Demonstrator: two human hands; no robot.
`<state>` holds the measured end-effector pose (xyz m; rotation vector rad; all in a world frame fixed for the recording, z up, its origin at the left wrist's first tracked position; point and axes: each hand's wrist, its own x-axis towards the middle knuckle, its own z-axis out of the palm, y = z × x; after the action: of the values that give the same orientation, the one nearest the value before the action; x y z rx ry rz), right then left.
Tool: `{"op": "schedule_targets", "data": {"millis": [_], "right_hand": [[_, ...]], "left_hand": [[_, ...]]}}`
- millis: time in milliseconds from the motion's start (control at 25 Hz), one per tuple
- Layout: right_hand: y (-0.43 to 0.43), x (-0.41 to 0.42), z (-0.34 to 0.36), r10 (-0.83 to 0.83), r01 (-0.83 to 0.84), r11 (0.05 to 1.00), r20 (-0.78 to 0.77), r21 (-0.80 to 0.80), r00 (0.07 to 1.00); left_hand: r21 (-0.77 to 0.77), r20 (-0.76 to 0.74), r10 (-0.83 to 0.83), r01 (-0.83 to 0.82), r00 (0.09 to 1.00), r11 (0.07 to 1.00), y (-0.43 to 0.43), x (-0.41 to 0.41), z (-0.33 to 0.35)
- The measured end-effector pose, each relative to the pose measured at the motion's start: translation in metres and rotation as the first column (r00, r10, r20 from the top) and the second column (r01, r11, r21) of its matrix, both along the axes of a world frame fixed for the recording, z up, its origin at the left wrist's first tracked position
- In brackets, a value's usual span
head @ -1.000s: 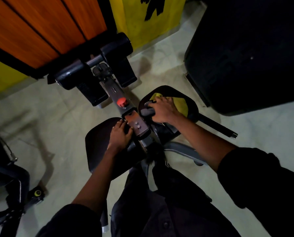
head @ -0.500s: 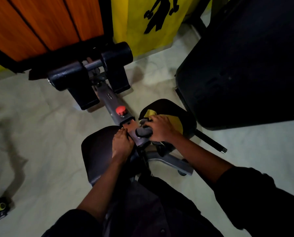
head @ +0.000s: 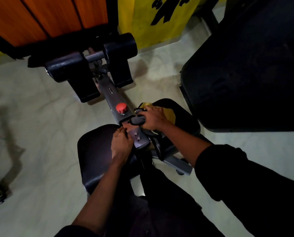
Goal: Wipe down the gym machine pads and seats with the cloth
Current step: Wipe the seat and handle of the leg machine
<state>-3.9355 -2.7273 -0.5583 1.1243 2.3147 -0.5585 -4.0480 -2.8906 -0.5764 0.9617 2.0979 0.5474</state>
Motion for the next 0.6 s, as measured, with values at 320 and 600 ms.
{"op": "schedule_targets", "data": {"millis": [320, 600], "right_hand": [[0.066, 0.022, -0.021, -0.180, 0.178, 0.984, 0.078, 0.021, 0.981], [0.044, 0.048, -0.020, -0.165, 0.164, 0.984, 0.015, 0.073, 0.986]], "left_hand": [[-0.020, 0.131, -0.172, 0.176, 0.976, 0.984, 0.050, 0.024, -0.016], [-0.180, 0.091, -0.158, 0.172, 0.983, 0.968, 0.091, 0.026, -0.056]]}}
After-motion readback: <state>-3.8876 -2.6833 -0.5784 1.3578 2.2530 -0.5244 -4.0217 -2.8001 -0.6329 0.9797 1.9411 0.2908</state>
